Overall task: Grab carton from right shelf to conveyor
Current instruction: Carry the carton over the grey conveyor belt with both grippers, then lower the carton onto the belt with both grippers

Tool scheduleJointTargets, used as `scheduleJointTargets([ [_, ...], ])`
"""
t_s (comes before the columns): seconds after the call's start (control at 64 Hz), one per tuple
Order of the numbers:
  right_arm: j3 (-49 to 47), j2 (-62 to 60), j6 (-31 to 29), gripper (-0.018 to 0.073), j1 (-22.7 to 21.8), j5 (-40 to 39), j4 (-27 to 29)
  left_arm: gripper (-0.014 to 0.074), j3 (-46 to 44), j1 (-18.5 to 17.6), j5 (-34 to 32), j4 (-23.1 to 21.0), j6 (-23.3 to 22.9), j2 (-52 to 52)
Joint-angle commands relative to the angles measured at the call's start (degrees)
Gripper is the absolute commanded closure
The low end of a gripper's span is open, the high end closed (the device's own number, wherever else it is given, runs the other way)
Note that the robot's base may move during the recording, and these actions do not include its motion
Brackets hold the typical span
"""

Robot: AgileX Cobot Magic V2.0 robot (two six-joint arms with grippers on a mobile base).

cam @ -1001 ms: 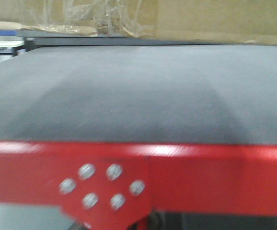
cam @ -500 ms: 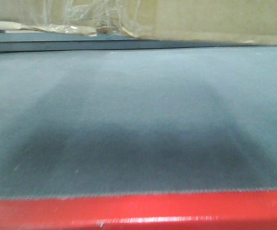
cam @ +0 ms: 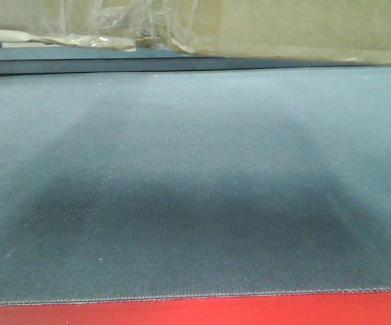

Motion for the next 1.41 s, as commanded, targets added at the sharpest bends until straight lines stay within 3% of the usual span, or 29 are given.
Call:
scheduleJointTargets([
  [0.0,-0.15,-0.62,-1.54,0.0629,0.11,-1.95,1.03,0.0612,-0.30,-0.22,-2.47,1.06,0.44,-0.57],
  [0.641,-0.15,-0.62,-1.54,0.0629,0.11,-1.95,1.03,0.0612,-0.30,-0.22,-2.47,1.06,0.44,-0.57],
  [0.782,-0.68,-0.62,-1.54,0.0629,0.11,-1.84,1.37,0.0612,-0.30,0.05,-2.35,-1.57,0.44,-0.57],
  [0.891,-1.97,0.87,-1.54,0.0629,0.11,-2.44,1.37,0.0612,0.38,3.30,-2.48,-6.31,0.44,-0.42],
  [1.032,-4.02,5.39,-1.54,0.0629,0.11,-4.87,1.04,0.0612,4.17,10.43,-5.52,-11.97,0.59,-0.42],
  [1.22,-4.36,13.29,-1.91,0.0629,0.11,-10.82,0.67,0.0612,14.47,17.73,-15.12,-13.75,0.59,-0.42],
  [1.392,-4.36,20.69,-1.91,0.0629,-0.01,-14.96,-1.11,0.0612,23.18,21.10,-27.32,-13.84,0.59,-0.29],
])
